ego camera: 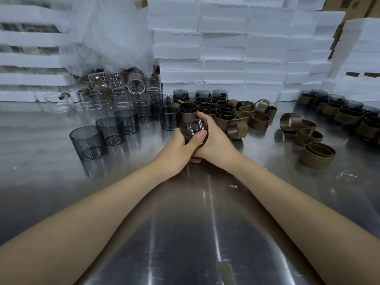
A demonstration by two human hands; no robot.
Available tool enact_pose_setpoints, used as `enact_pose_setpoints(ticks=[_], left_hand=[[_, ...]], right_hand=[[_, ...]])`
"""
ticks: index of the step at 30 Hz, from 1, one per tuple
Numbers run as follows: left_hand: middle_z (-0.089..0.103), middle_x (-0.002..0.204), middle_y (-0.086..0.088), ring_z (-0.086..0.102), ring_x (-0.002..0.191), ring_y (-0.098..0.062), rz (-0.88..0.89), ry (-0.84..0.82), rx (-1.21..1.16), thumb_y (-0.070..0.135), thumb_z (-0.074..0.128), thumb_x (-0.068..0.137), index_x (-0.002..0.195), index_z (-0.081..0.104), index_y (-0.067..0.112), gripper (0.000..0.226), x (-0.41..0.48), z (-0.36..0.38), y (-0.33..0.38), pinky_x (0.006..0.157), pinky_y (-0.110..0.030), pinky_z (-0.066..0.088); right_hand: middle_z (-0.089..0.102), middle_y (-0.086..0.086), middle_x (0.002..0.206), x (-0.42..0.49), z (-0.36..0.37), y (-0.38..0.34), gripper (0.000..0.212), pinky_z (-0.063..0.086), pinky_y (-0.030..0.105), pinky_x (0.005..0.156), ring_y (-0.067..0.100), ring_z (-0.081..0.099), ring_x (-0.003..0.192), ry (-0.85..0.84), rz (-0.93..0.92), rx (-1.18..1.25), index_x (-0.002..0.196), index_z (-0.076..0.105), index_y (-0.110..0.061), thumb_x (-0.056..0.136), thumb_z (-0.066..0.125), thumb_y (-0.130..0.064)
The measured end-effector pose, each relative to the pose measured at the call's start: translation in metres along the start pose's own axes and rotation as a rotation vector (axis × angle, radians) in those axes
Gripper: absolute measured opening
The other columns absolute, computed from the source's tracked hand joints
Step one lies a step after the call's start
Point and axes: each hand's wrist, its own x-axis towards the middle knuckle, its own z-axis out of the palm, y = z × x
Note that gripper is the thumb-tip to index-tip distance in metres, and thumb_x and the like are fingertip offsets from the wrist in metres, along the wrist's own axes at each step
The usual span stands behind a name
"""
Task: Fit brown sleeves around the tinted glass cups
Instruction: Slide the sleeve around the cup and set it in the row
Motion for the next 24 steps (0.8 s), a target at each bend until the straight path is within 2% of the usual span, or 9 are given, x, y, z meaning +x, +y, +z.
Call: enact_pose_setpoints(ticks=[3,7,10,11,13,16,18,21,24], left_hand=[[0.069,0.085,0.004,0.069,0.069,-0.013,0.077,-0.005,-0.029,0.042,0.047,0.099,0.101,0.051,0.034,0.009,-0.003,0.0,0.002,0.062,-0.026,0.058],[0.071,0.074,0.003,0.068,0.065,-0.017,0.093,-0.043,-0.087,0.058,0.039,0.087,0.105,0.052,0.027,0.037,-0.006,0.003,0.007,0.062,-0.027,0.059],[0.072,0.074,-0.001,0.068,0.064,-0.017,0.06,-0.052,-0.107,0.062,0.028,0.087,0.112,0.057,0.018,0.058,-0.005,0.002,0.008,0.062,-0.026,0.058],[0.072,0.074,-0.002,0.068,0.064,-0.017,0.03,-0.034,-0.125,0.061,0.023,0.091,0.113,0.059,0.016,0.061,-0.003,0.002,0.007,0.062,-0.025,0.058],[0.074,0.078,-0.006,0.07,0.066,-0.018,-0.04,0.016,-0.213,0.057,0.016,0.099,0.113,0.062,0.015,0.064,0.001,-0.001,0.005,0.06,-0.025,0.057],[0.076,0.091,-0.006,0.074,0.076,-0.02,-0.111,0.058,-0.383,0.057,0.014,0.101,0.111,0.063,0.023,0.061,0.006,-0.005,0.003,0.062,-0.026,0.058],[0.077,0.092,-0.005,0.074,0.079,-0.02,-0.11,0.076,-0.38,0.059,0.014,0.1,0.108,0.065,0.023,0.063,0.007,-0.005,0.002,0.066,-0.027,0.058],[0.069,0.072,-0.008,0.062,0.054,-0.012,-0.104,0.16,-0.242,0.061,0.013,0.099,0.098,0.068,0.016,0.071,0.009,-0.002,-0.001,0.053,-0.021,0.051],[0.066,0.101,-0.008,0.058,0.069,-0.01,-0.062,0.214,-0.084,0.064,0.013,0.096,0.113,0.064,0.031,0.063,0.011,-0.002,-0.004,0.056,-0.021,0.05]], right_hand=[[0.063,0.005,0.082,0.003,-0.007,-0.005,0.054,0.05,0.027,0.054,0.015,0.059,0.067,-0.126,0.073,0.282,0.106,0.053,-0.012,0.065,0.069,0.02],[0.055,0.011,0.07,0.0,-0.01,-0.002,0.036,0.04,0.029,0.048,0.018,0.05,0.053,-0.327,0.143,0.551,0.098,0.054,-0.003,0.07,0.065,0.015],[0.058,0.006,0.076,0.0,-0.009,-0.001,0.037,0.043,0.021,0.047,0.013,0.053,0.056,-0.337,0.149,0.567,0.104,0.053,-0.004,0.073,0.067,0.007],[0.061,0.004,0.086,0.001,-0.007,0.0,0.05,0.047,0.02,0.052,0.009,0.058,0.064,-0.292,0.144,0.521,0.119,0.049,-0.007,0.075,0.069,0.005],[0.056,-0.002,0.123,-0.001,-0.001,0.005,0.088,0.052,0.018,0.076,0.001,0.062,0.096,-0.177,0.126,0.366,0.15,0.019,-0.021,0.082,0.073,-0.005],[0.035,-0.012,0.148,-0.002,0.003,0.007,0.097,0.038,0.019,0.101,0.003,0.042,0.131,-0.131,0.131,0.236,0.153,-0.011,-0.032,0.09,0.062,-0.04],[0.039,-0.014,0.143,-0.001,0.004,0.008,0.1,0.03,0.019,0.105,0.002,0.037,0.132,-0.108,0.183,0.184,0.154,-0.011,-0.03,0.083,0.051,-0.062],[0.063,-0.006,0.114,-0.001,0.004,0.009,0.094,0.039,0.03,0.106,0.004,0.058,0.102,-0.048,0.19,0.197,0.155,0.0,-0.028,0.083,0.045,-0.067],[0.048,-0.002,0.146,0.001,0.003,0.007,0.091,0.031,0.04,0.116,0.012,0.046,0.133,0.012,0.148,0.184,0.155,0.016,-0.025,0.08,0.044,-0.067]])
